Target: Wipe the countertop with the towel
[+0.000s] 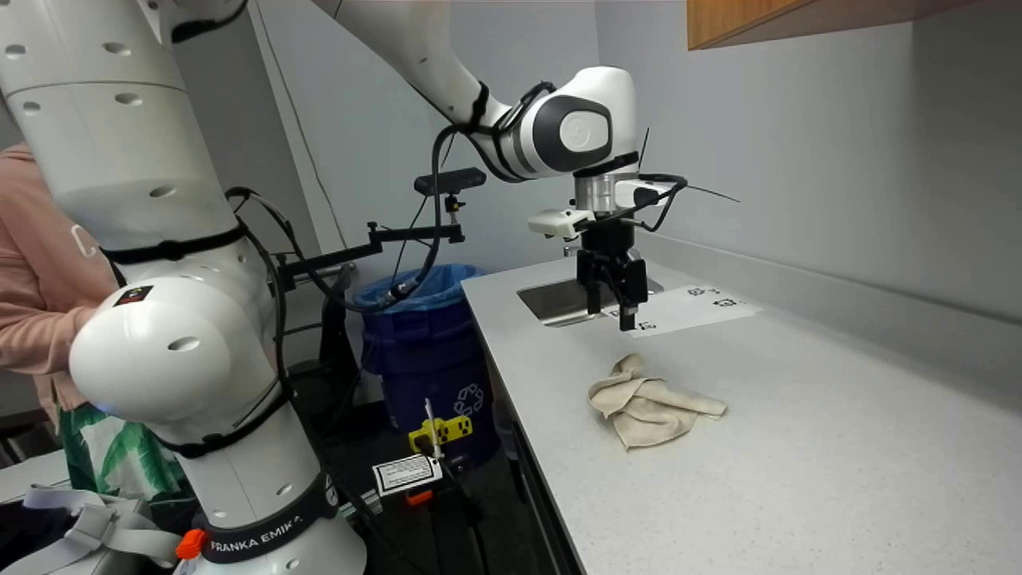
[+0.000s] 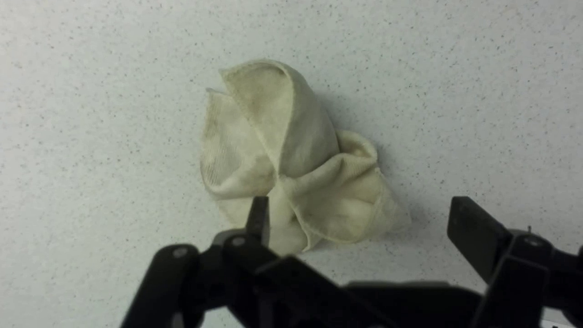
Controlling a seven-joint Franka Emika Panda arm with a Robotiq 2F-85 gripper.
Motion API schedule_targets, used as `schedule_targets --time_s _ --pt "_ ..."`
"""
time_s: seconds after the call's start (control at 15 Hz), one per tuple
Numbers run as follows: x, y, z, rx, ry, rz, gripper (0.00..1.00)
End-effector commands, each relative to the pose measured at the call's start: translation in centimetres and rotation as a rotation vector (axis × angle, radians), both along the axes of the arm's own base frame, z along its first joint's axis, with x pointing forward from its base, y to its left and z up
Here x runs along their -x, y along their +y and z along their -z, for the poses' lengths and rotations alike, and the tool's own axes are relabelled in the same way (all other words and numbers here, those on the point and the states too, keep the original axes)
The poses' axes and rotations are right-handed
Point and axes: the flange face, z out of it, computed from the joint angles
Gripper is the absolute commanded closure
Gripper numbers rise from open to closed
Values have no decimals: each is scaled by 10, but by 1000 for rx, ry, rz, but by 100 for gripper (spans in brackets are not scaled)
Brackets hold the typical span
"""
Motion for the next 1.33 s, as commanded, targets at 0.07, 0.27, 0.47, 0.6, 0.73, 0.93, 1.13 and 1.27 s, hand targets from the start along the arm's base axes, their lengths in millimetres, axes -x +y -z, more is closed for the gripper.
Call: schedule_targets --time_s 0.07,0.27,0.47,0.6,0.73,0.93,1.13,1.27 --pt "-7 2 7 1 -11 17 0" --pt "-18 -4 27 0 -25 49 0" --pt "-29 -13 50 7 -26 83 0" --pt "-34 -23 63 15 -19 104 0" --pt "-41 -31 75 15 -6 121 0" --pt "-48 -33 93 0 27 133 0" --pt "-51 -29 111 -18 63 139 0" --pt "-53 -28 122 -30 79 147 0"
